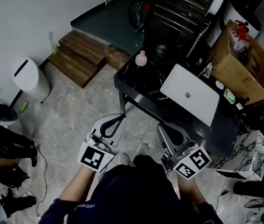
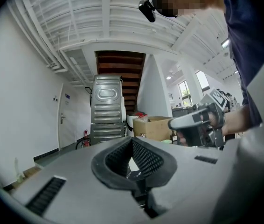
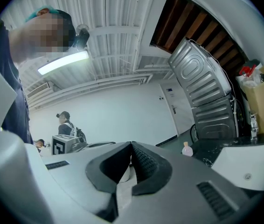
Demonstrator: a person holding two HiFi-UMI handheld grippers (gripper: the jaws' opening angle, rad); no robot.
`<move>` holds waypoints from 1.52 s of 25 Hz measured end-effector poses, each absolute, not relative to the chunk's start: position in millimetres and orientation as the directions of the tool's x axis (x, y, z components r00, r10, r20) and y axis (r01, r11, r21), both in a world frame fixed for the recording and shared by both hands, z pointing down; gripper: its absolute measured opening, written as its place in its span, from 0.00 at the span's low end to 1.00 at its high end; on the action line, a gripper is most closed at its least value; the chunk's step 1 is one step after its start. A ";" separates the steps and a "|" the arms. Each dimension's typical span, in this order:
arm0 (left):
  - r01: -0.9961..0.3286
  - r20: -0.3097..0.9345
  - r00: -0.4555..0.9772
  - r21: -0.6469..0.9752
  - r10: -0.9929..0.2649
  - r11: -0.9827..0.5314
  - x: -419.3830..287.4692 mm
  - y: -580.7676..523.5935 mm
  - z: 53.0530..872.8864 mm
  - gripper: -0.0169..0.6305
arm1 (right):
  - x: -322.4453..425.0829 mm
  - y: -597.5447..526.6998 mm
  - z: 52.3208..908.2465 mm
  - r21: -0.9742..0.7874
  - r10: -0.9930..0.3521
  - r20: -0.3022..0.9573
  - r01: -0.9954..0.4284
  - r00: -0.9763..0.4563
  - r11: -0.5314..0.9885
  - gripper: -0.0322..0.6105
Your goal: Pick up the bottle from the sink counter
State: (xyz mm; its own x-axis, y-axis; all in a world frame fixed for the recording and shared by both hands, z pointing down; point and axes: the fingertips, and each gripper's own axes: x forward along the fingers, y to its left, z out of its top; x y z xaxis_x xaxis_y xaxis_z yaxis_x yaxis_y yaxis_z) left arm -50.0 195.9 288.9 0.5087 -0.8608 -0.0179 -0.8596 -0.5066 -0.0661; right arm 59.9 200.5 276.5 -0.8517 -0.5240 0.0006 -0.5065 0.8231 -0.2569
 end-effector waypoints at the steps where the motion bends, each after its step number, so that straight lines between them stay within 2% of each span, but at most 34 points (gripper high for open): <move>1: -0.860 -0.015 0.508 -0.066 -0.861 -0.506 -50.8 191.2 289.9 0.04 | 59.1 195.4 277.7 -0.260 -0.523 0.002 -0.505 -0.852 0.823 0.09; 14: -0.881 0.031 0.470 -0.051 -0.882 -0.471 -59.2 93.5 311.9 0.04 | 45.5 93.6 293.1 -0.292 -0.489 -0.004 -0.466 -0.873 0.835 0.09; 38: -0.906 0.100 0.419 -0.017 -0.902 -0.423 -41.5 -60.9 335.3 0.04 | 67.7 -62.2 318.8 -0.349 -0.473 0.019 -0.449 -0.881 0.822 0.09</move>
